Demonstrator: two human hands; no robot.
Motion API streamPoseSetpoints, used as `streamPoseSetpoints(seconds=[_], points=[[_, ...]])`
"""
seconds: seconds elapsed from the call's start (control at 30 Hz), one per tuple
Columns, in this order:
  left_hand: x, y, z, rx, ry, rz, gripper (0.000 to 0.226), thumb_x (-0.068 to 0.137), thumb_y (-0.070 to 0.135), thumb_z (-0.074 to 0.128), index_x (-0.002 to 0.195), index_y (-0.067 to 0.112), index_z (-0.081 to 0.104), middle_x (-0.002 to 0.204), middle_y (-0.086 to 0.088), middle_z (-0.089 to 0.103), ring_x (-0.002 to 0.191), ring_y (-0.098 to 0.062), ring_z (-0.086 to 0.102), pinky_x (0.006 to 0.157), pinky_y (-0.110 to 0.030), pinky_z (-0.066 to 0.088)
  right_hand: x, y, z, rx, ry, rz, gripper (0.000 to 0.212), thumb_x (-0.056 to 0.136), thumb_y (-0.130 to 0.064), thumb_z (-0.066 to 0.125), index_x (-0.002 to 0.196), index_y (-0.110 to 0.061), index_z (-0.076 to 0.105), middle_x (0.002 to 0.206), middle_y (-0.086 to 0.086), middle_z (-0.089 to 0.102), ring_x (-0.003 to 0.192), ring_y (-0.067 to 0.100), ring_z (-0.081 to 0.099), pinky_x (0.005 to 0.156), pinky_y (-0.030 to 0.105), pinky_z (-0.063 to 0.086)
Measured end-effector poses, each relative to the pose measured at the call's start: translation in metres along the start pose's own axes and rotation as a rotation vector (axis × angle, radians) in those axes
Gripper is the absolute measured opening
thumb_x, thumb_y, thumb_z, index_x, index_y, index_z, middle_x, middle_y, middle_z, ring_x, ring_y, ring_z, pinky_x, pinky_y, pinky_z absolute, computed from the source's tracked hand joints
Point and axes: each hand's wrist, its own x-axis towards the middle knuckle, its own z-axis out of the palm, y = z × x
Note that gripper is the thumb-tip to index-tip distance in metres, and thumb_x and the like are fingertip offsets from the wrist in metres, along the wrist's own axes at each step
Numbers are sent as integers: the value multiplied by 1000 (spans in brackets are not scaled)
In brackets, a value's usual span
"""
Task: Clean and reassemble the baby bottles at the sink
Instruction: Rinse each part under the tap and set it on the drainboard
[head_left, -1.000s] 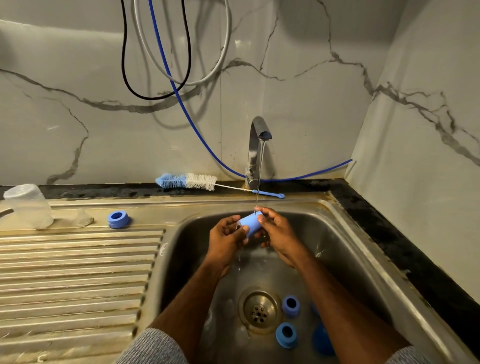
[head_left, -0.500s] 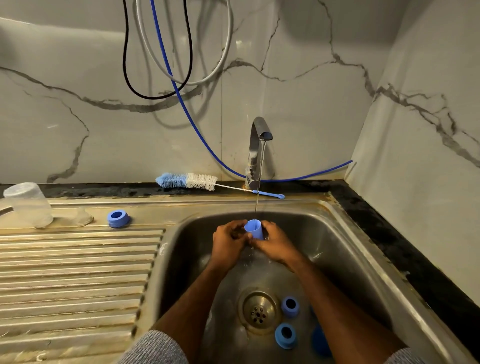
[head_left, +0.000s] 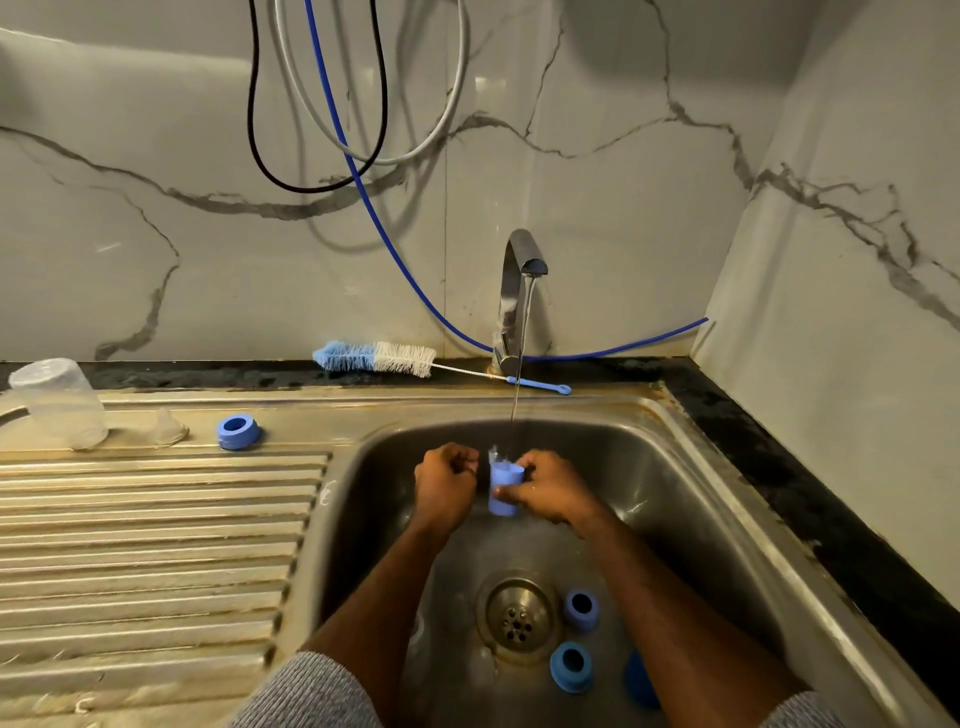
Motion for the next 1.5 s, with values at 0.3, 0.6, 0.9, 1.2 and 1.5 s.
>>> streamPoseSetpoints(seconds=[0.3,0.6,0.9,1.2,1.5], points=[[-1,-1,0,15,-50,-28,23,90,-5,60,103,8,74,96,-3,73,93,-16,68,89,-32,56,0,0,5,-117,-40,23,30,79,-25,83,104,-19,68,98,-1,70,90,14,67,76,27,54],[-2,-3,2,19,-64,-7,24,92,-6,59,106,7,73,101,-6,72,96,-16,67,88,-29,54,0,0,9,-96,-63,20,34,79,-22,83,108,-21,65,105,1,70,90,14,68,66,24,54],[0,-3,1,16,-58,8,21,90,-6,61,104,3,74,100,-10,73,97,-22,69,94,-38,56,-2,0,9,95,-118,87,22,89,-24,74,108,-18,66,97,4,74,75,11,71,57,22,48],[0,-5,1,19,-54,15,22,89,-6,60,103,3,74,99,-10,74,95,-21,68,90,-34,56,0,-1,5,100,4,61,26,95,-37,66,107,-14,67,97,8,72,76,16,65,66,30,50],[0,-5,2,61,-84,29,20,91,-4,59,104,3,73,99,-10,73,96,-21,68,92,-38,56,-1,3,11,28,-41,-88,40,89,-12,72,125,-20,56,120,3,64,106,18,60,88,32,49]])
